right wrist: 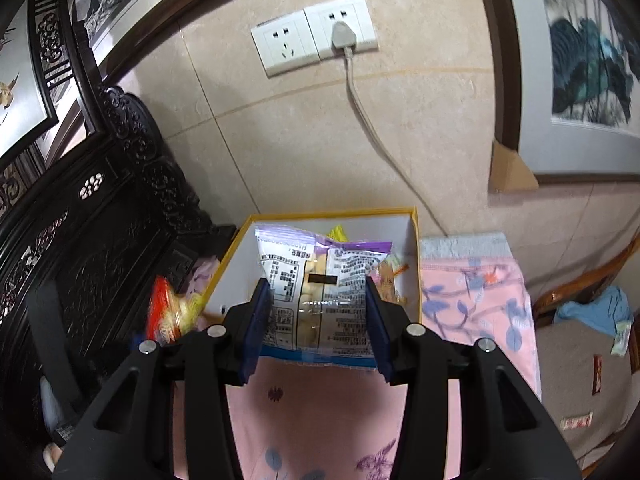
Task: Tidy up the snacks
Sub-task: 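Drop the red cartoon and purple packets into the yellow box, open both tools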
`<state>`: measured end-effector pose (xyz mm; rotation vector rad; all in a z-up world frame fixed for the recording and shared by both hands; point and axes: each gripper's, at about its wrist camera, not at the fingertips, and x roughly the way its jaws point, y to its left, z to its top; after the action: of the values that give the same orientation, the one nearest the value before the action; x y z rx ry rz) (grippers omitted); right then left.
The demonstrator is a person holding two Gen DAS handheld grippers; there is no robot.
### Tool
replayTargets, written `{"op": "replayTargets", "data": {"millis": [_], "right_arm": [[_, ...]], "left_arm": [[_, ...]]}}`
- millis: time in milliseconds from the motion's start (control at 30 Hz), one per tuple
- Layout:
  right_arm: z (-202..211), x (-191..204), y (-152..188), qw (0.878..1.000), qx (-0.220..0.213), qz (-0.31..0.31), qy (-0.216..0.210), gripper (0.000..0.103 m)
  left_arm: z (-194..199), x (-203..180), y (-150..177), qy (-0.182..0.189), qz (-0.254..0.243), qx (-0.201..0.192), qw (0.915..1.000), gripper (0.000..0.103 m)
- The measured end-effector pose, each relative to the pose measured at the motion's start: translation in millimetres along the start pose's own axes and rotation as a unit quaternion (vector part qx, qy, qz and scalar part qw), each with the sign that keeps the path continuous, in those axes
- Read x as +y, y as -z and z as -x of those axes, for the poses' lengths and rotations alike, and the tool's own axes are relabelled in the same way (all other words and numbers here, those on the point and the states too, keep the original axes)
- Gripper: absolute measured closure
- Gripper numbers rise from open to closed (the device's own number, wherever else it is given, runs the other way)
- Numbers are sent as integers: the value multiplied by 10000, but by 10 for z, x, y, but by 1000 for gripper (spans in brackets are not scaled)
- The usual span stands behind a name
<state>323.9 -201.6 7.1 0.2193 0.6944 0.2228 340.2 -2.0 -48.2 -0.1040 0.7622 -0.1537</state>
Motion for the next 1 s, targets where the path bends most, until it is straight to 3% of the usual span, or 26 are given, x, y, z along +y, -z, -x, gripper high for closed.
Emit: {"op": "replayTargets", "data": {"millis": [200, 233, 267, 300, 333, 400, 500, 567, 667, 1000], "right_arm": [[-334, 45, -383, 9996, -202, 187, 103, 57], [-448, 24, -442, 9997, -182, 161, 100, 56], [-562, 6, -478, 9998, -113, 147, 86, 54], [-662, -5, -495, 9998, 2, 159, 111, 45], [-769, -26, -507, 9996, 136, 135, 207, 25], [-910, -153, -483, 9982, 356, -203, 448, 1], [-913, -253, -377, 9975, 450, -377, 395, 1], [-919, -266, -298, 9957, 682, -311, 548, 1], [-917, -272, -222, 9933, 913, -285, 647, 1], [-812, -166, -104, 9914, 1074, 93, 739, 1]], "left_arm": [[-290, -214, -840, -155, -405, -297, 9986, 64], [-358, -231, -919, -203, -426, -264, 9985, 59], [-464, -245, -991, -294, -416, -193, 9985, 36], [-569, -215, -995, -419, -411, -99, 9982, 19], [-632, -225, -1018, -663, -404, -27, 9970, 2], [-653, -239, -1001, -1001, -401, -2, 9942, 2], [-701, -155, -915, -744, -316, 277, 9963, 2], [-710, -115, -836, -929, -301, 317, 9947, 2], [-687, -60, -729, -906, -132, 432, 9949, 2], [-479, -68, -656, -966, -176, 326, 9946, 2]]}}
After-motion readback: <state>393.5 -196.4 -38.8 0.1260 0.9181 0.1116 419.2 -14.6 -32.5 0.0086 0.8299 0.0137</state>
